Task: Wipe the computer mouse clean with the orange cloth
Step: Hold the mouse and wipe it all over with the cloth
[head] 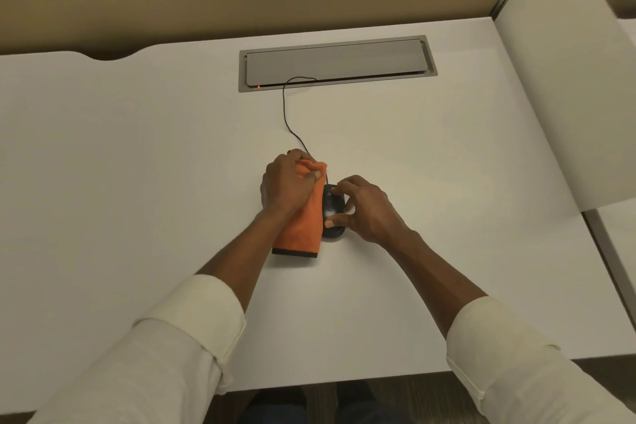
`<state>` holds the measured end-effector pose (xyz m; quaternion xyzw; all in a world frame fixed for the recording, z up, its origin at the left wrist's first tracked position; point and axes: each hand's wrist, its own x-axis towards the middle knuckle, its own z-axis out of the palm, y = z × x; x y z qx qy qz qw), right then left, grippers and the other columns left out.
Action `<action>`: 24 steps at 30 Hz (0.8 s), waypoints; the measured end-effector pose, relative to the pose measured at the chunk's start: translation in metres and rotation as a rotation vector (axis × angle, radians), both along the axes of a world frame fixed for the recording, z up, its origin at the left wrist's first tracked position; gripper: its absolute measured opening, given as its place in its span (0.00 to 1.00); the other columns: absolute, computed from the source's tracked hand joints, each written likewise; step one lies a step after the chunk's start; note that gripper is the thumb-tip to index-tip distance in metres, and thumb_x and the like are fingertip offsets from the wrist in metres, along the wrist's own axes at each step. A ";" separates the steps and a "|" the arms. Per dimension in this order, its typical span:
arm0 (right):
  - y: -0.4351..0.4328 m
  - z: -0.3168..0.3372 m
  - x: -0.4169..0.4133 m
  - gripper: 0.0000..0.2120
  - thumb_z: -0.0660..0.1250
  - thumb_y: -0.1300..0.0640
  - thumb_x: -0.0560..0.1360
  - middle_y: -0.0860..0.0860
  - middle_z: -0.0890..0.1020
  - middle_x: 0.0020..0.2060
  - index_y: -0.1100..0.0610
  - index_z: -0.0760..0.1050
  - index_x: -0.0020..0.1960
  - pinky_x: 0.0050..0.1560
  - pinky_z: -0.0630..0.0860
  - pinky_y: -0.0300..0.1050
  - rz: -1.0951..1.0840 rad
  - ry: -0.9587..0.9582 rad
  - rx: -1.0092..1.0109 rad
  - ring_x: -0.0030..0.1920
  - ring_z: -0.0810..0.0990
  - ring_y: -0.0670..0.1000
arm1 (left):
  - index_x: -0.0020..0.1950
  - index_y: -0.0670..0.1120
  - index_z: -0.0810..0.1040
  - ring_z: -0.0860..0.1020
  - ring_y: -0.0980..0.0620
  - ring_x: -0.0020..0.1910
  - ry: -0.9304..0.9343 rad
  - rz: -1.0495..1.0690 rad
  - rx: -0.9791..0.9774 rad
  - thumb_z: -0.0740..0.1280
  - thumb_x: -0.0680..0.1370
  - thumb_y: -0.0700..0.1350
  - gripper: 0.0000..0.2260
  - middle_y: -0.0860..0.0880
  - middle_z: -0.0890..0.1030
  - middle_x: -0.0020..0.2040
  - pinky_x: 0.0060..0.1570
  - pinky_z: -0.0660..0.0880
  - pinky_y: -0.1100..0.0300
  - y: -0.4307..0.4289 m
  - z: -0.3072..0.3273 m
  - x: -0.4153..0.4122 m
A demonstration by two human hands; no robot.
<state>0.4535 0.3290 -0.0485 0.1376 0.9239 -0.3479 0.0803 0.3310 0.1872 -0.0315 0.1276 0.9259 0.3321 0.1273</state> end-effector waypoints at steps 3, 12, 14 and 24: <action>0.000 -0.001 0.001 0.33 0.82 0.43 0.67 0.49 0.79 0.64 0.54 0.78 0.68 0.51 0.73 0.45 -0.008 0.005 0.001 0.52 0.82 0.54 | 0.54 0.57 0.81 0.83 0.49 0.54 0.024 0.011 0.002 0.74 0.76 0.54 0.08 0.54 0.83 0.55 0.55 0.81 0.49 -0.006 -0.002 0.016; 0.000 -0.003 0.001 0.32 0.82 0.45 0.69 0.49 0.78 0.65 0.53 0.79 0.69 0.52 0.71 0.43 -0.002 0.014 0.016 0.54 0.82 0.53 | 0.60 0.56 0.77 0.81 0.48 0.52 0.072 0.020 0.029 0.71 0.79 0.51 0.10 0.53 0.79 0.57 0.51 0.81 0.48 -0.029 -0.008 0.071; 0.000 -0.003 0.001 0.32 0.82 0.46 0.69 0.49 0.78 0.67 0.53 0.78 0.70 0.53 0.72 0.43 0.010 0.009 0.022 0.55 0.82 0.53 | 0.60 0.56 0.77 0.81 0.48 0.52 0.079 0.024 0.017 0.71 0.79 0.52 0.10 0.53 0.78 0.57 0.51 0.82 0.47 -0.030 -0.009 0.074; -0.004 0.000 0.002 0.31 0.81 0.45 0.70 0.49 0.78 0.66 0.51 0.79 0.69 0.53 0.75 0.45 0.004 0.004 0.014 0.54 0.82 0.53 | 0.55 0.57 0.80 0.82 0.47 0.54 0.070 -0.066 -0.071 0.72 0.76 0.52 0.08 0.52 0.81 0.55 0.51 0.78 0.53 -0.002 -0.002 0.023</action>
